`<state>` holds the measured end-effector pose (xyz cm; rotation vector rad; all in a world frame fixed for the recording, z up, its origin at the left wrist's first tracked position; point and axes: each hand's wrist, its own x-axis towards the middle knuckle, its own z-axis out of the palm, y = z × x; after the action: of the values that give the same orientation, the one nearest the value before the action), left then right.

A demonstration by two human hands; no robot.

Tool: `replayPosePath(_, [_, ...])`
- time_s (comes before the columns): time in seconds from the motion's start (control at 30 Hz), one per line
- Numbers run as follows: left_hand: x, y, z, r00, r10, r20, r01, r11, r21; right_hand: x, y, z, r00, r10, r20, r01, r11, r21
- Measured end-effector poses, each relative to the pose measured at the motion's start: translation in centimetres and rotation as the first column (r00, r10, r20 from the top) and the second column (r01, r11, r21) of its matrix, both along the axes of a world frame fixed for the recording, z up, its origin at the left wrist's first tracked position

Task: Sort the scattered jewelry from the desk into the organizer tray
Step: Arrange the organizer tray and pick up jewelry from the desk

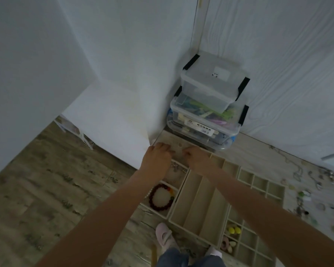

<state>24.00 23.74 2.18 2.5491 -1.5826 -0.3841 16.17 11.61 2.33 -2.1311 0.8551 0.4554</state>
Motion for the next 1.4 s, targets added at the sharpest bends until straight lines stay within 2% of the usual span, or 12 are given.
replayPosePath(0.07, [0.4,0.2,-0.6,0.993,-0.063,0.098,0.059,0.997,0.047,0.2,0.2,-0.2,0.997,0.069,-0.025,-0.069,0.997,-0.041])
replayPosePath(0.23, [0.6,0.7,-0.9,0.978,-0.113,0.174,0.097,0.991,0.096,0.7,0.7,-0.6,0.988,0.142,-0.067,-0.150,0.979,-0.135])
replayPosePath(0.47, [0.6,0.7,-0.8,0.980,-0.025,0.196,0.013,0.998,0.064,1.3,1.3,-0.5,0.971,0.238,-0.010,-0.234,0.945,-0.227])
replayPosePath(0.6, [1.1,1.1,-1.1,0.981,-0.085,0.171,0.074,0.995,0.073,1.1,1.3,-0.6,0.956,0.287,0.052,-0.257,0.914,-0.314])
replayPosePath(0.77, [1.3,1.0,-1.2,0.957,-0.152,0.247,0.133,0.987,0.093,1.2,1.3,-0.7,0.914,0.405,-0.011,-0.383,0.857,-0.344])
replayPosePath(1.07, [1.6,0.9,-1.5,0.938,-0.147,0.313,0.148,0.989,0.021,1.5,1.9,-1.0,0.939,0.340,0.042,-0.312,0.899,-0.308])
replayPosePath(1.4, [1.5,1.1,-1.6,0.922,-0.130,0.365,0.120,0.991,0.051,1.2,2.3,-1.9,0.953,0.297,0.057,-0.265,0.912,-0.312])
